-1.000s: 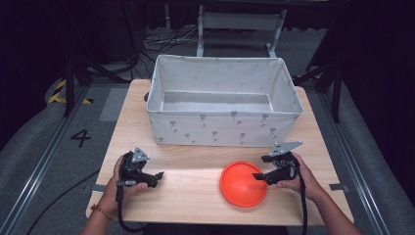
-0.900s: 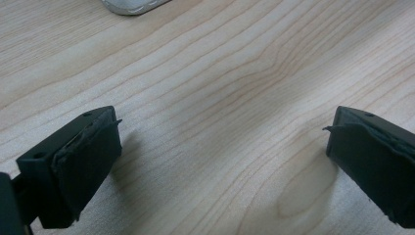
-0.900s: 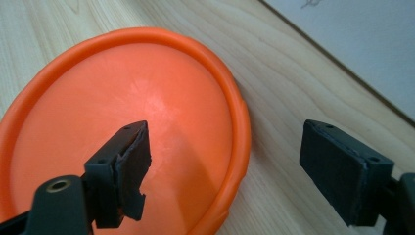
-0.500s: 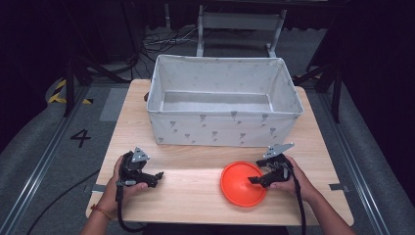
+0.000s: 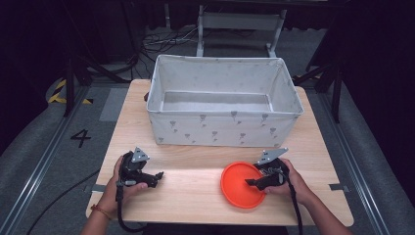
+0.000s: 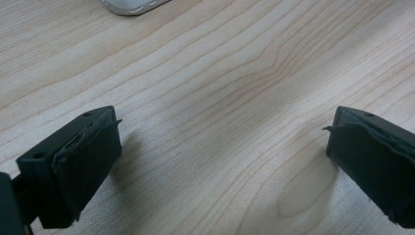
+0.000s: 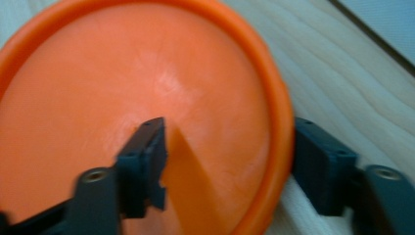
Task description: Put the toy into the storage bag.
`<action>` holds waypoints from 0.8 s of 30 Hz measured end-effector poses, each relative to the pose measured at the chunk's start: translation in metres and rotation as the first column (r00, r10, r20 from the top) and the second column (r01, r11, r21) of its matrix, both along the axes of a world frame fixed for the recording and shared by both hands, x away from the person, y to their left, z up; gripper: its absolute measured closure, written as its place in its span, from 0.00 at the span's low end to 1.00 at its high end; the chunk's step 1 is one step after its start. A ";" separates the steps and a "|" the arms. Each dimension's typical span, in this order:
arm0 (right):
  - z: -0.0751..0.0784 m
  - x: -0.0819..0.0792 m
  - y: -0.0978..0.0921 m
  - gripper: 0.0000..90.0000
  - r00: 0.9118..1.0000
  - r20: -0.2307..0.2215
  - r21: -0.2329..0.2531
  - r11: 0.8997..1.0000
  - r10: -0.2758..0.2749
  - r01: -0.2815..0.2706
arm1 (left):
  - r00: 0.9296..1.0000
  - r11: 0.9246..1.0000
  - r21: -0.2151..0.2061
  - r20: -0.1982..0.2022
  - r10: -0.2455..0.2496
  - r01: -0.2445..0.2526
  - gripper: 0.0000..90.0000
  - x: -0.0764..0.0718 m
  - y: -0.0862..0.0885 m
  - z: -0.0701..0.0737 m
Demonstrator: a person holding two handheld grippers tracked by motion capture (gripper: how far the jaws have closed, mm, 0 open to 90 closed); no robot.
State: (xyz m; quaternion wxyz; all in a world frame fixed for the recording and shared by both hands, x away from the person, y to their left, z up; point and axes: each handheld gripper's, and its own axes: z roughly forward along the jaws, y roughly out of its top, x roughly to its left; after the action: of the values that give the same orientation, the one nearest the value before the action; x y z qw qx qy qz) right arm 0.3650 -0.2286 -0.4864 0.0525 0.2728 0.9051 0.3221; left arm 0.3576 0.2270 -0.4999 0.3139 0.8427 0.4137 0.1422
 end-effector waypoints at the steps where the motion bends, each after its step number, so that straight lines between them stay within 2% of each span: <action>1: 0.001 0.001 -0.002 0.52 1.000 -0.008 0.009 1.000 -0.029 0.029 | 1.000 1.000 0.000 0.000 0.000 0.000 0.00 0.000 0.000 0.000; 2: 0.001 0.003 -0.003 0.57 0.999 -0.016 0.019 0.999 -0.045 0.046 | 1.000 1.000 0.001 -0.001 0.000 0.000 0.00 0.000 0.000 0.000; 4: 0.001 0.005 -0.006 0.61 0.997 -0.031 0.040 0.997 -0.068 0.069 | 1.000 1.000 0.001 -0.001 0.000 0.000 0.00 0.000 0.000 0.000; 7: 0.001 0.007 -0.009 0.66 0.997 -0.045 0.050 0.996 -0.068 0.070 | 1.000 1.000 0.001 -0.001 -0.001 0.001 0.00 0.000 0.000 0.000; 9: 0.001 0.010 -0.013 0.71 0.993 -0.089 0.071 0.994 -0.078 0.084 | 1.000 1.000 0.001 0.001 -0.002 0.002 0.00 0.000 0.000 0.000; 11: 0.002 0.012 -0.017 0.76 0.992 -0.101 0.094 0.992 -0.074 0.084 | 1.000 1.000 0.001 0.000 -0.002 0.002 0.00 0.000 0.000 0.000; 19: 0.018 0.009 -0.023 0.86 0.996 -0.083 0.130 0.991 -0.030 0.041 | 1.000 1.000 0.001 0.001 -0.002 0.002 0.00 0.000 0.000 0.000; 22: 0.031 0.004 -0.023 0.90 0.999 -0.048 0.143 0.990 0.004 0.003 | 1.000 1.000 0.001 0.000 -0.001 0.001 0.00 0.000 0.000 0.000; 24: 0.035 0.003 -0.023 0.90 0.999 -0.042 0.144 0.990 0.014 -0.008 | 1.000 1.000 0.002 0.001 -0.001 0.001 0.00 0.000 0.000 0.000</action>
State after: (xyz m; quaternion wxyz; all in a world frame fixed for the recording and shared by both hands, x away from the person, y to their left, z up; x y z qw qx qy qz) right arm 0.3678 -0.2515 -0.4511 0.0115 0.2775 0.8819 0.3809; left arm 0.3578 0.2270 -0.4997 0.3134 0.8432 0.4128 0.1428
